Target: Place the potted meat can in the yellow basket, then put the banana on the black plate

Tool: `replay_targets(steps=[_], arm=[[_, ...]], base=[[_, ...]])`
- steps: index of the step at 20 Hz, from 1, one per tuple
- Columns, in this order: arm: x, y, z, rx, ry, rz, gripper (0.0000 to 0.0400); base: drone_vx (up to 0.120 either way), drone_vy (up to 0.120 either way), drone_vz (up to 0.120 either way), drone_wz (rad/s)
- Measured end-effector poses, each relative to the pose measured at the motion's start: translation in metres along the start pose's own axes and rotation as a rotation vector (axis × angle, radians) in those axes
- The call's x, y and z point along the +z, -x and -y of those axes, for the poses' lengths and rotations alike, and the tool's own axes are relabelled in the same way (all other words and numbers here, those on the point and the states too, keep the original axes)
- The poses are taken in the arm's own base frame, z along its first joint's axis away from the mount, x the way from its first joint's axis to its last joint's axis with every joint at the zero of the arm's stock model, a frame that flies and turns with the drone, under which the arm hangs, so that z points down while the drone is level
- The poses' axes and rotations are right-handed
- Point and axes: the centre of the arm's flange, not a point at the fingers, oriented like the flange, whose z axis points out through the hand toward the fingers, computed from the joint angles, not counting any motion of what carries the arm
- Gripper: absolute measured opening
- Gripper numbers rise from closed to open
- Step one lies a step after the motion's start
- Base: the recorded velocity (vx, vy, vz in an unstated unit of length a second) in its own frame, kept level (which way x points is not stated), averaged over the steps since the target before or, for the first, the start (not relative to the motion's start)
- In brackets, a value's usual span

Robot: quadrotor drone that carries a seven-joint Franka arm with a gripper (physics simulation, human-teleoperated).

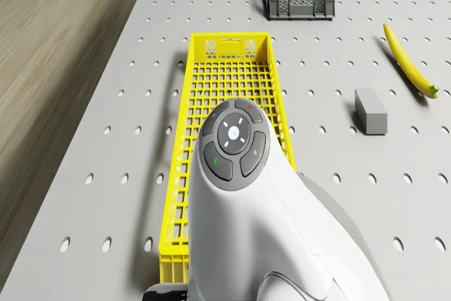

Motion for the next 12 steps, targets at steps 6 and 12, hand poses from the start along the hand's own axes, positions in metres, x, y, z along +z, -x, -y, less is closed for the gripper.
replay_targets(steps=[6,12], arm=[[-0.0016,0.0,0.0,0.001,0.0,0.0,0.0287],[-0.002,0.0,0.0,0.001,0.0,0.0,0.0287]], base=[[0.12,0.0,0.0,0.0],[0.12,0.0,0.0,0.0]])
